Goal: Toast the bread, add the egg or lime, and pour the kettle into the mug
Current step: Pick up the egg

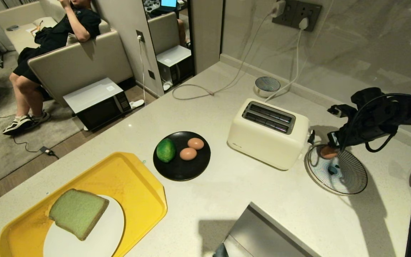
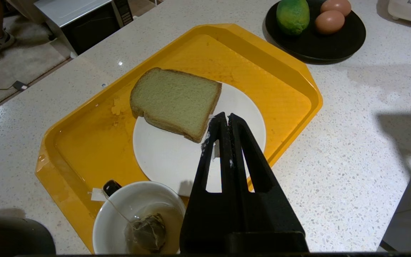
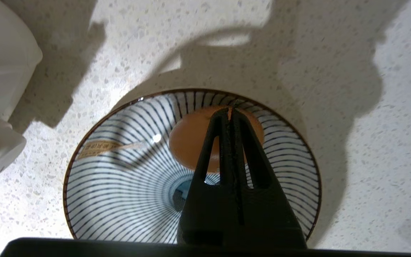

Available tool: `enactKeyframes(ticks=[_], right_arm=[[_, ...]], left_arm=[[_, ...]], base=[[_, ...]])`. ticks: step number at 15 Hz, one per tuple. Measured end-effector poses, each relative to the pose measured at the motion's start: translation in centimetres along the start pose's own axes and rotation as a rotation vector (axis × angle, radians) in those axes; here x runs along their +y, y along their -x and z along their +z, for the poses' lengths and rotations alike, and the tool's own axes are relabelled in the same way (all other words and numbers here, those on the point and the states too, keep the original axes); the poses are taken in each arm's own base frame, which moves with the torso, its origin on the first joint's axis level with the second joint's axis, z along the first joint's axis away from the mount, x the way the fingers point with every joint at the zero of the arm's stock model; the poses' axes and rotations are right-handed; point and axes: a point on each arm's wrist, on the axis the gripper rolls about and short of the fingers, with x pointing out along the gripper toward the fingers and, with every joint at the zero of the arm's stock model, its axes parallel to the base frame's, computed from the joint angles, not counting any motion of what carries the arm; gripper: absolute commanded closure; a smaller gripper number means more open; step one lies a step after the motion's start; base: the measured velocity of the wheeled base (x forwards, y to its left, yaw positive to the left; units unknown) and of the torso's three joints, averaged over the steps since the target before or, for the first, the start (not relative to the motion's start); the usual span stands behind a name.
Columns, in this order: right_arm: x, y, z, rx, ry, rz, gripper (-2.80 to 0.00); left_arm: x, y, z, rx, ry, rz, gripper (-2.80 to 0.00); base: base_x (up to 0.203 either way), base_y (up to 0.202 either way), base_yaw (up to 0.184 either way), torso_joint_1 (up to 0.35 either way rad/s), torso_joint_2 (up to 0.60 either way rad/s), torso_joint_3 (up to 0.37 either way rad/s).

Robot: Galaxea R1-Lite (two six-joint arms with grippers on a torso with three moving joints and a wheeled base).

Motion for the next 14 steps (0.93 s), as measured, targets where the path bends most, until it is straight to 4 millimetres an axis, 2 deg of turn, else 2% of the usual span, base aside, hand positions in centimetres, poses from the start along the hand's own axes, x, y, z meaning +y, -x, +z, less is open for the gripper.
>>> enactKeyframes(ticks=[14], right_arm=[[0.3, 0.8, -1.3, 0.065, 0.009, 0.015, 0.00]], left_arm=[[0.0, 0.0, 0.0, 0.000, 0.000, 0.000, 0.00]], base=[[0.000, 0.000, 0.000, 0.000, 0.00, 0.000]])
